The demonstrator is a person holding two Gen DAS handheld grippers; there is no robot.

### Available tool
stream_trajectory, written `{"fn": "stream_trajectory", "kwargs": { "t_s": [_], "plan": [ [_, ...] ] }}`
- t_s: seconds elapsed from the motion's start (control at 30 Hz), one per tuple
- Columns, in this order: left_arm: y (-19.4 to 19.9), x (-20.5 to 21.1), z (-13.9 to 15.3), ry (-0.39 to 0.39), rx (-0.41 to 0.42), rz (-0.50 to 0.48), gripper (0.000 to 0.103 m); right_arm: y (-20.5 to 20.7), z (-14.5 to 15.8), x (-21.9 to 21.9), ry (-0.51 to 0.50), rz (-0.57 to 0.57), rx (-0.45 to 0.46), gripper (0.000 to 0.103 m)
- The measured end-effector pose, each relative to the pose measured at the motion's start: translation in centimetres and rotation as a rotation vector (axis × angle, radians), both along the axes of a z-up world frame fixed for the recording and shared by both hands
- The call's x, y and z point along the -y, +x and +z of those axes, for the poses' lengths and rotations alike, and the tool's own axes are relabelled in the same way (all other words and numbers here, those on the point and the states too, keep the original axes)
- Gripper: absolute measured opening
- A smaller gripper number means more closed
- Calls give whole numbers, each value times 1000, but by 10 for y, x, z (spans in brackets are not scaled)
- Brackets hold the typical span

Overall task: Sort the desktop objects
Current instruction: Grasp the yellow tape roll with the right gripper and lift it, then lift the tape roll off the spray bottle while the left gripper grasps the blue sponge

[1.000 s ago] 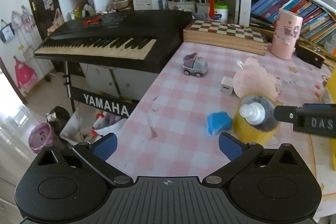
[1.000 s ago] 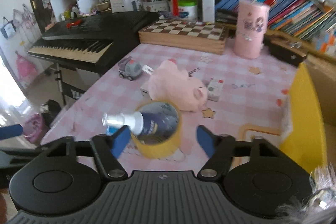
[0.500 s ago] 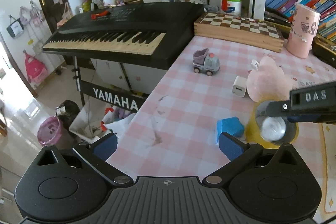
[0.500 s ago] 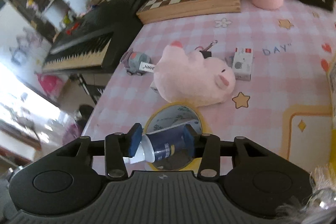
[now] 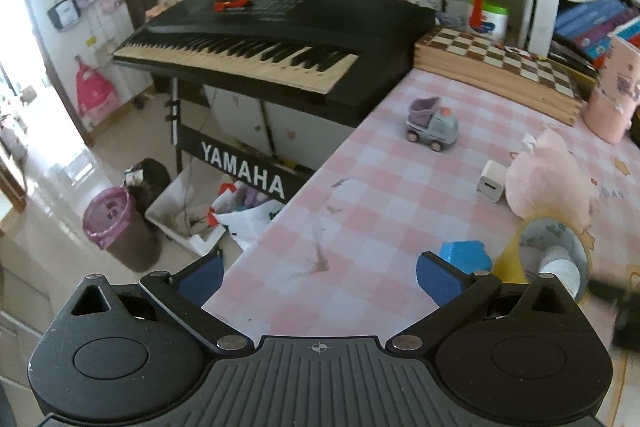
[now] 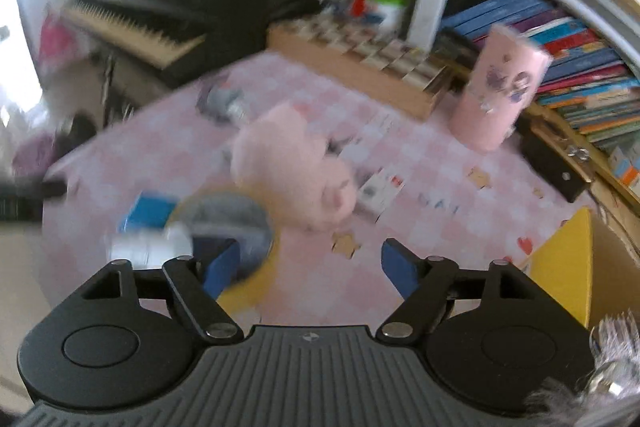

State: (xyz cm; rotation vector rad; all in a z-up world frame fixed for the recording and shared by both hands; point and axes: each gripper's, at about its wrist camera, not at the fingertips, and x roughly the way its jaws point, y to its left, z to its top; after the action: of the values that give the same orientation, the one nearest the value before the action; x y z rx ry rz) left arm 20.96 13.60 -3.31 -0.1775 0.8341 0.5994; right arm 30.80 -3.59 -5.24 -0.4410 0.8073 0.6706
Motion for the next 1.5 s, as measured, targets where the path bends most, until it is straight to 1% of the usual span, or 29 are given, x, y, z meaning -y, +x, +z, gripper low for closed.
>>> {"fn": "stream_trajectory", "kwargs": {
  "t_s": [0.07,0.13,0.2,0.27,0.3,0.37,0.4,0.47,0.5,0.53,0.6,0.67,0.8,0.93,1.0,1.07,1.1,1.17,1.23,1.37,1.4,1.43,1.47,1.5],
  "plan": [
    [0,0,0,3,-1,3,103,-3,-6,-6,-25,57,-21,89],
    [-1,1,1,12,-4,1,103,-7,-12,-15,-29,133,-16,92],
    [-2,1,2,20,-7,-1,103,-10,-18,-28,-16,209,30,101],
    [-3,1,3,31,-12,-1,103,-11,-27,-42,-35,246,75,102],
    [-4,1,4,36,-13,-3,103,-10,-35,-51,-56,253,79,103],
    [-4,2,5,48,-17,-14,103,-2,-47,-60,-73,235,40,103],
    [-5,2,5,52,-20,-22,103,2,-51,-62,-67,213,4,103],
    [-5,3,6,53,-23,-41,103,9,-51,-59,-17,175,-38,100],
    [-5,3,5,44,-20,-52,103,10,-48,-57,5,159,-45,90],
    [-5,3,6,35,-16,-62,103,12,-44,-53,27,146,-36,85],
    [-3,3,5,25,-12,-79,103,10,-33,-46,77,138,-21,85],
    [-1,2,4,9,-9,-92,103,7,-16,-39,125,126,18,84],
    [6,1,-3,-49,-8,-114,102,0,21,-23,216,94,97,85],
    [17,6,-10,-112,-2,-182,98,-3,48,-3,287,6,158,85],
    [25,11,-14,-131,-3,-228,95,-3,56,5,303,-39,175,85],
    [34,18,-19,-136,-12,-264,83,-3,60,11,299,-85,196,85],
    [39,22,-22,-134,-18,-281,80,-3,61,15,291,-103,203,85],
    [46,28,-27,-126,-28,-308,67,-4,60,20,273,-133,207,85],
    [53,35,-31,-113,-34,-338,65,-4,56,26,260,-153,190,85],
    [65,46,-41,-87,-51,-395,59,-8,46,33,226,-177,148,85],
    [67,48,-44,-78,-60,-402,56,-10,44,33,217,-177,141,85],
    [70,49,-46,-76,-70,-407,46,-12,43,33,210,-174,136,85],
    [72,49,-49,-79,-77,-409,42,-14,42,34,205,-170,132,85],
    [73,48,-51,-85,-82,-411,42,-16,41,34,201,-166,127,85]
  ]
}}
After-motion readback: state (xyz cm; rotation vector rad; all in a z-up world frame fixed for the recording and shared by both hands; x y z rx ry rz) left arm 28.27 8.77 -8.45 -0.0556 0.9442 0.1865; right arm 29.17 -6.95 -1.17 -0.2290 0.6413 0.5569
